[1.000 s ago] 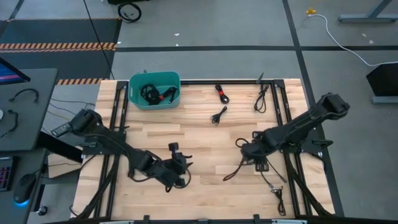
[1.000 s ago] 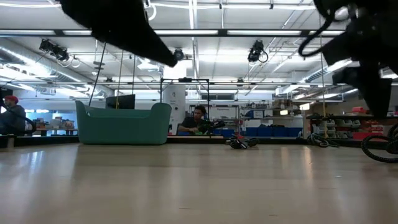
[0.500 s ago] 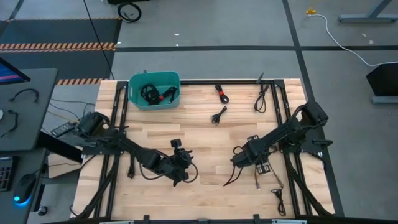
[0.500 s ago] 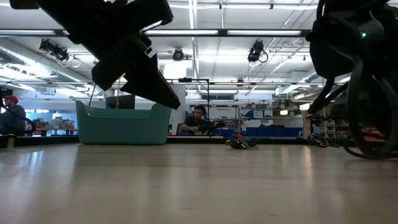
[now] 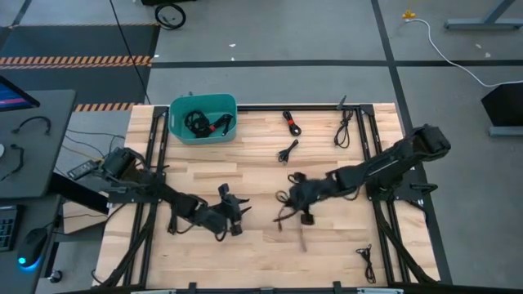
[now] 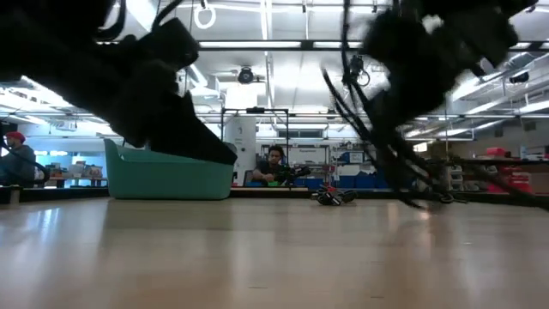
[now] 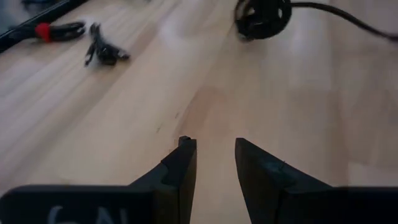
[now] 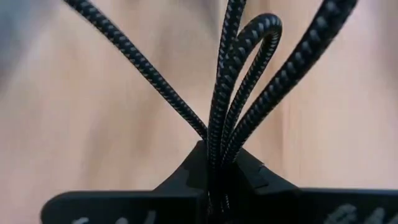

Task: Pick and place USB-C Cables
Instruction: Put the black charger cable into the blue bin

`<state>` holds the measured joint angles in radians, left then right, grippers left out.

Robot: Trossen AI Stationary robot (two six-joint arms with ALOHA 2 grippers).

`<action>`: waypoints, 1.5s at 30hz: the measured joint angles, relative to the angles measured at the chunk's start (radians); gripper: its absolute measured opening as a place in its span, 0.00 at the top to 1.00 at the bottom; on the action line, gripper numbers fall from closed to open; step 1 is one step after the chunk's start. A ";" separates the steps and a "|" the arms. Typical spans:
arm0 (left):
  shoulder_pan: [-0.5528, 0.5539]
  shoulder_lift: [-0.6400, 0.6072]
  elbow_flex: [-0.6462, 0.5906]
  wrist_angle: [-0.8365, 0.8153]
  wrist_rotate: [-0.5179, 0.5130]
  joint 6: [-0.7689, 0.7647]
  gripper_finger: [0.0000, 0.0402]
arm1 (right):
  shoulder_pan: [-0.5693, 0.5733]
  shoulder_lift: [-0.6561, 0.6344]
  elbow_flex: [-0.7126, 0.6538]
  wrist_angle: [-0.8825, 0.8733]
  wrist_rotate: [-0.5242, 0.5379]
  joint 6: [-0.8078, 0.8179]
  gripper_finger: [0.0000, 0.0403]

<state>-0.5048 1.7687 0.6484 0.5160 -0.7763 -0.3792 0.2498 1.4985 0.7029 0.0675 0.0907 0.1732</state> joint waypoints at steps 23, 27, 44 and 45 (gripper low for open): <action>0.104 -0.001 -0.053 0.556 0.231 0.413 0.30 | -0.097 0.232 -0.037 1.017 -0.279 -0.117 0.93; 0.117 -0.001 -0.032 0.568 0.290 0.422 0.29 | -0.097 0.230 -0.038 1.019 -0.251 -0.136 0.93; 0.139 -0.001 0.050 0.473 0.313 0.450 0.78 | -0.097 0.230 -0.037 1.036 -0.246 -0.118 0.71; 0.133 -0.001 0.050 0.473 0.308 0.447 0.81 | -0.097 0.226 -0.037 1.028 -0.248 -0.117 0.67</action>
<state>-0.3717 1.7676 0.6983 0.9893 -0.4682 0.0681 0.1528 1.7242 0.6659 1.0958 -0.1572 0.0563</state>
